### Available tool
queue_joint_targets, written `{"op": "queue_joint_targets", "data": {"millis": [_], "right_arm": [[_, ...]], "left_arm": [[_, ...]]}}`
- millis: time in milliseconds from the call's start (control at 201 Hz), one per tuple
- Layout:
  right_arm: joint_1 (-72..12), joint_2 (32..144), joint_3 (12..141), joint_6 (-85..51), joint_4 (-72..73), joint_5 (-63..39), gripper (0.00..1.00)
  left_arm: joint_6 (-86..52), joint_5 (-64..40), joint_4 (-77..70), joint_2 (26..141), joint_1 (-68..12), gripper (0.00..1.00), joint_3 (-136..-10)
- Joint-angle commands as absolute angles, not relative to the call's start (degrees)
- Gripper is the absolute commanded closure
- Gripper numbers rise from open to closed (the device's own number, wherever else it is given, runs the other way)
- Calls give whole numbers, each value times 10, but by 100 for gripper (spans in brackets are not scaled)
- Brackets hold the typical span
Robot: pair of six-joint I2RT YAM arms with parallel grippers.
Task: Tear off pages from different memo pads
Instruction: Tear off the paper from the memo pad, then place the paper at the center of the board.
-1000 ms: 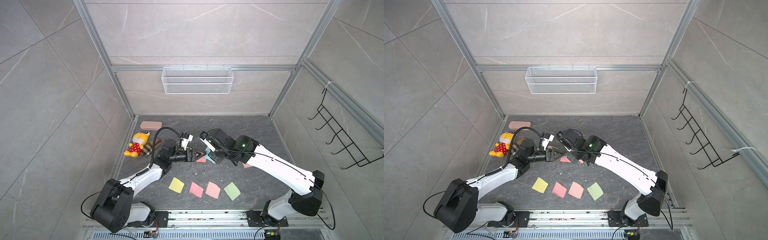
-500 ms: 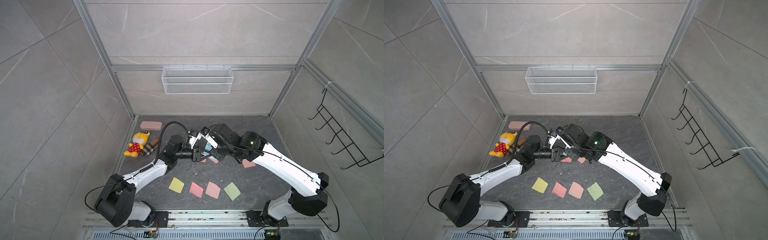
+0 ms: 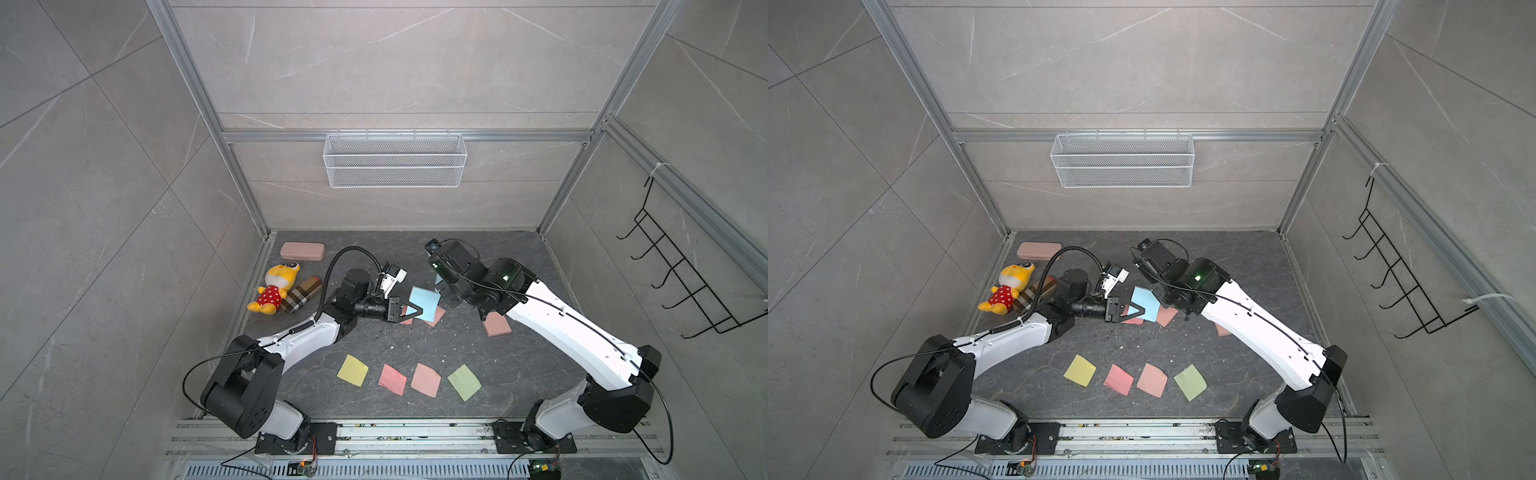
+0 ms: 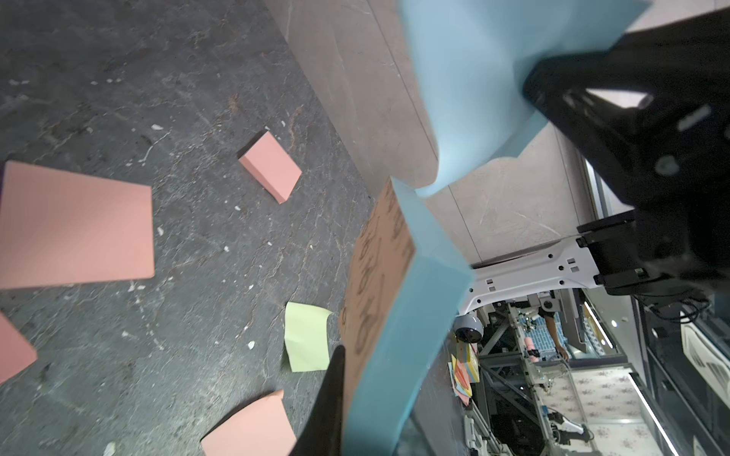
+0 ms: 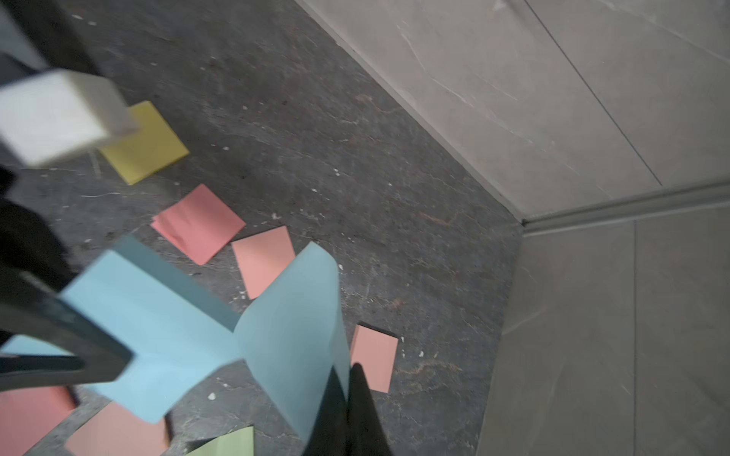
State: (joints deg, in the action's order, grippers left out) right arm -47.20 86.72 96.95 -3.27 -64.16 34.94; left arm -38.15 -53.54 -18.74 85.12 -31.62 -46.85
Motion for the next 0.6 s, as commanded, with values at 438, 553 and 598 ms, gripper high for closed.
{"op": "queue_joint_targets", "data": {"millis": [438, 553, 598], "right_arm": [[-403, 923, 688, -320, -620, 308, 100], [-402, 954, 653, -318, -549, 259, 100], [-401, 961, 637, -313, -521, 228, 100]], "left_arm": [[-368, -447, 50, 984, -270, 100, -628], [-344, -425, 110, 1048, -270, 100, -709], [-335, -416, 132, 1071, -272, 100, -738]]}}
